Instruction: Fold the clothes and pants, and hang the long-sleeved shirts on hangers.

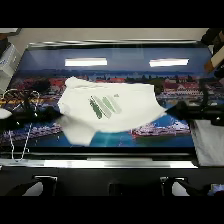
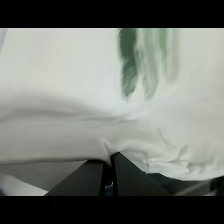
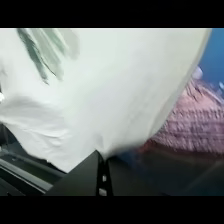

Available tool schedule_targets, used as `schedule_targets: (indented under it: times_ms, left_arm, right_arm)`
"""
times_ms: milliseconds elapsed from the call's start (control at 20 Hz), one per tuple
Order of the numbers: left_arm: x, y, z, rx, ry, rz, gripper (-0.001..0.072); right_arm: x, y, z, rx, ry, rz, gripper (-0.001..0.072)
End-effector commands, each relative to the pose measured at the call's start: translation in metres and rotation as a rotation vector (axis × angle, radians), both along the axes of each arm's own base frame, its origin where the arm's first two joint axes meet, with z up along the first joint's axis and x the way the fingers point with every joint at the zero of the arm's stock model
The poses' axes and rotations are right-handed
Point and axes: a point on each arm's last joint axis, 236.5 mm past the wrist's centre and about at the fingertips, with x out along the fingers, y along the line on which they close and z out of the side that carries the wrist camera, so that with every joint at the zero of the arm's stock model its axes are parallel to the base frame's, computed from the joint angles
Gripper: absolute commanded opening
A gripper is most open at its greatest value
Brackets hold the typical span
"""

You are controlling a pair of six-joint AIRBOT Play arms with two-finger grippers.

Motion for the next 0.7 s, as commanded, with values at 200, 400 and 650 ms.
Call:
schedule_targets:
  times_ms: [200, 400, 650]
  left_arm:
    - [0.015, 0.016, 0.413, 0.256, -0.939, 0.063, 0.0014]
    - [-0.088, 0.013, 0.532, 0.296, -1.244, 0.201, 0.0014]
    - [-0.129, 0.045, 0.522, 0.404, -1.221, 0.383, 0.0014]
  right_arm:
    - [-0.014, 0.03, 0.352, -0.158, -0.867, 0.005, 0.0031]
    - [-0.129, 0.075, 0.489, -0.227, -1.253, -0.063, 0.0032]
    - [-0.159, 0.048, 0.52, -0.273, -1.32, -0.324, 0.0031]
